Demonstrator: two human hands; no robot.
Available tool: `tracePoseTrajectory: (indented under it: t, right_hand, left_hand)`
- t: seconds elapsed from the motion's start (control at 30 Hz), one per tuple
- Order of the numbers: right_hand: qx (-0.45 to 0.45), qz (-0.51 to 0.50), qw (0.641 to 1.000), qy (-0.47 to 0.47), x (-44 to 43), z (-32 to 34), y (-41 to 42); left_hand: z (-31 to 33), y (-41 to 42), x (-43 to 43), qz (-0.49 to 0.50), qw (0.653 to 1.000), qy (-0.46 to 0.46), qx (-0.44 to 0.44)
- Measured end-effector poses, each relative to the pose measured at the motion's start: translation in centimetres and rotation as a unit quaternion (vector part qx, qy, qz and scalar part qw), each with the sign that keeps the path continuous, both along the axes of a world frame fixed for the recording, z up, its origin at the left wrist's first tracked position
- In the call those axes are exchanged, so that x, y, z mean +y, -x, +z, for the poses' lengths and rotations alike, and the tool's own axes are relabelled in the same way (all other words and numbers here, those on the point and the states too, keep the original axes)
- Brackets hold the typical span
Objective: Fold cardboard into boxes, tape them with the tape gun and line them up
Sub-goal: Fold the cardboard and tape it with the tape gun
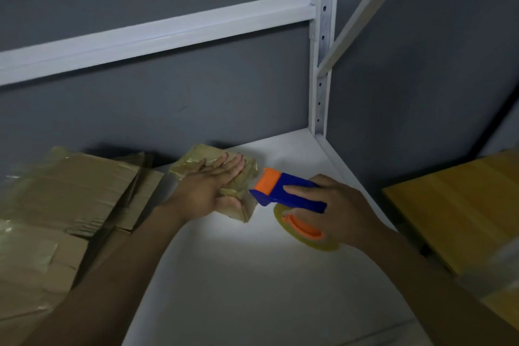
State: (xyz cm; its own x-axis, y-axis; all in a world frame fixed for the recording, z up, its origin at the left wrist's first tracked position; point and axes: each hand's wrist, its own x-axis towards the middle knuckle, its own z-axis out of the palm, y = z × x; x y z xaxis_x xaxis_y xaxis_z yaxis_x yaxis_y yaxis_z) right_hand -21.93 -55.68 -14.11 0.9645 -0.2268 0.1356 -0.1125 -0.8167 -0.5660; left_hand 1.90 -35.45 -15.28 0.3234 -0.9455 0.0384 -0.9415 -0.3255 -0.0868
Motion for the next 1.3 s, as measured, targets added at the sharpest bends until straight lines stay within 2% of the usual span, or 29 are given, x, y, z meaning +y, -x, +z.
tracePoseTrajectory:
  t: [0.27, 0.47, 0.77, 0.9, 1.0, 1.03, 1.1, 1.2, 1.27, 1.3]
  right_hand:
    - [0.027, -0.007, 0.996, 0.088, 0.2, 1.7, 1.4]
    - [0.010, -0.028, 0.994, 0.102, 2.1, 0.6, -0.7]
    - [0.040, -0.080, 0.994, 0.057, 2.5, 0.9, -2.3]
    - [0.045, -0.148, 0.988, 0.004, 2.0, 1.9, -3.0]
    - [0.054, -0.129, 0.990, -0.007, 1.3, 2.3, -2.7]
    - [0.053, -0.136, 0.988, -0.042, 0.9, 2.2, -2.3]
    - [0.018, -0.174, 0.967, -0.186, -0.8, 1.3, -1.6]
    - [-0.018, -0.212, 0.866, -0.453, -3.0, -0.2, -0.8]
    - [-0.011, -0.221, 0.805, -0.551, -3.9, -1.2, -0.8]
    - [-0.008, -0.228, 0.796, -0.560, -4.0, -1.7, -1.1]
  left_hand:
    - [0.3, 0.6, 0.2, 0.010, 1.000, 0.023, -0.006]
    - [0.8, 1.4, -0.2, 0.059, 0.998, 0.000, 0.016]
    - [0.6, 2.8, -0.7, 0.098, 0.995, -0.019, 0.003]
    - [0.8, 3.7, -0.5, 0.122, 0.992, -0.024, -0.002]
    - [0.5, 4.2, -0.2, 0.116, 0.993, 0.017, -0.002]
    - [0.7, 4.2, -0.3, 0.112, 0.994, 0.020, 0.001]
    - [1.4, 3.9, -0.6, 0.115, 0.993, -0.002, -0.007]
    - [3.5, 4.0, -0.9, 0.130, 0.990, -0.041, -0.031]
    - [4.2, 3.9, -1.1, 0.118, 0.989, -0.057, -0.069]
    - [4.3, 3.7, -1.3, 0.118, 0.988, -0.053, -0.083]
